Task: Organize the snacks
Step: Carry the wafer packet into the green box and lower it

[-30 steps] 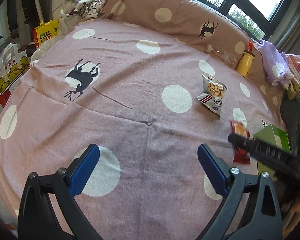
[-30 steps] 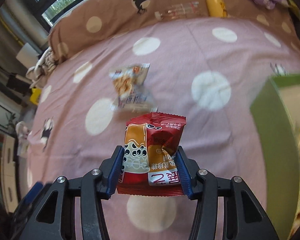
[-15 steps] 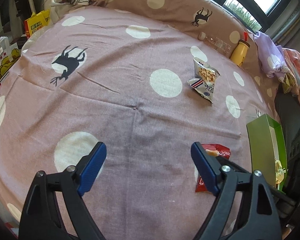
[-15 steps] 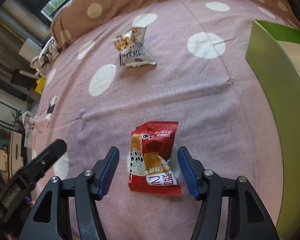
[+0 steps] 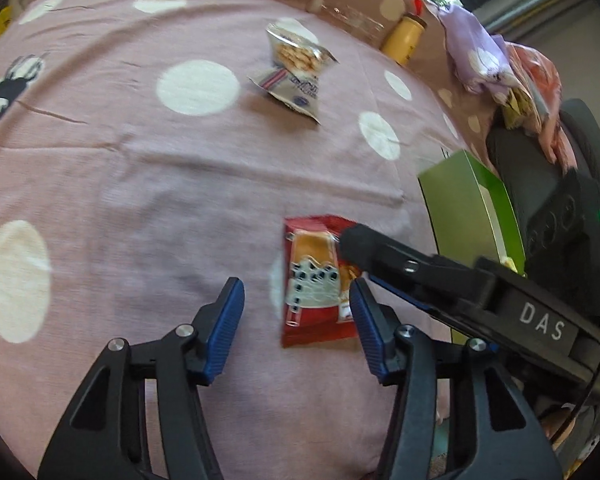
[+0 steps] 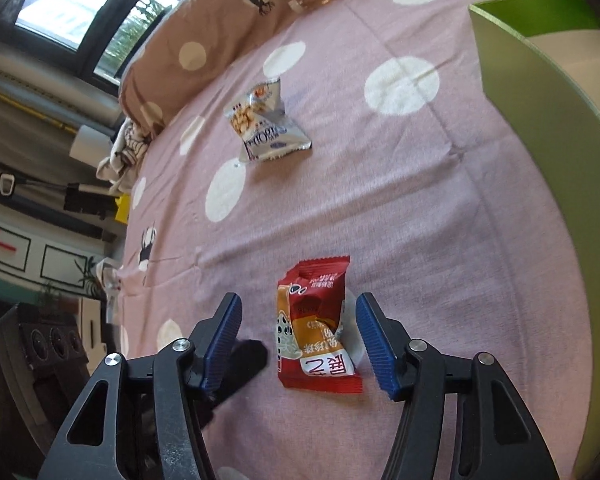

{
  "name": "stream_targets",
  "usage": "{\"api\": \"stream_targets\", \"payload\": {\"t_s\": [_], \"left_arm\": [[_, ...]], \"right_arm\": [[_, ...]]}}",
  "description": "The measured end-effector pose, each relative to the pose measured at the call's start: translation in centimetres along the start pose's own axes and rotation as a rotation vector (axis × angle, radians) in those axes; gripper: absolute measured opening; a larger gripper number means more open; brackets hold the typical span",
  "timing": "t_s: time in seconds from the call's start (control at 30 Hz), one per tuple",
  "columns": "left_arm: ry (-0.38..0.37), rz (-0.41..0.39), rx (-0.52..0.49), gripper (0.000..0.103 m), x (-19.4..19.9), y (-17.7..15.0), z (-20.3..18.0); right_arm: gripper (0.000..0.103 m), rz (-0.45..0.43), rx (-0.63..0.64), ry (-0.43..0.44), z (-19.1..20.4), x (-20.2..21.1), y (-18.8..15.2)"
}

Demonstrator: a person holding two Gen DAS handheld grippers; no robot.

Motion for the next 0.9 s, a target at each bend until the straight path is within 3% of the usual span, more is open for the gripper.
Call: {"api": "stream_targets", "payload": {"t_s": [0.1, 0.2, 0.37, 0.7, 0.9], "left_arm": [[0.007, 0.024, -0.02, 0.049, -1.0, -0.3, -0.7], [0.004, 0.017, -0.053, 0.043, -1.4, -0.3, -1.3], [-0.036, -0.026, -0.091, 0.04, -1.0, -0.3, -2.4], [-0.117, -0.307, -0.304, 0.039, 3.5, 0.1, -9.6], [-0.178, -0.353, -0.446, 0.039, 2.9, 0.7, -14.9]], "right_arm": [[0.056, 0.022, 0.001, -0.011, -0.1, -0.8, 0.0], [0.042, 0.046, -0.009, -0.009, -0.4, -1.5, -0.1], [0.041, 0.011, 0.001, -0.028, -0.4, -0.7, -0.1], [0.041, -0.295, 0.119, -0.047, 1.3, 8.0, 0.7], [0.041, -0.487, 0.1, -0.045, -0.7, 13.6, 1.7]]}}
Point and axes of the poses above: each gripper's, at about its wrist camera, not at the fingertips, and x roughly against the way its jaws point, z to its left, y to its top, the point moved 2 cm from there along -x, roughly the way its jaws point, and after that the axes turned 7 degrees about y, right-handed, at the moved point
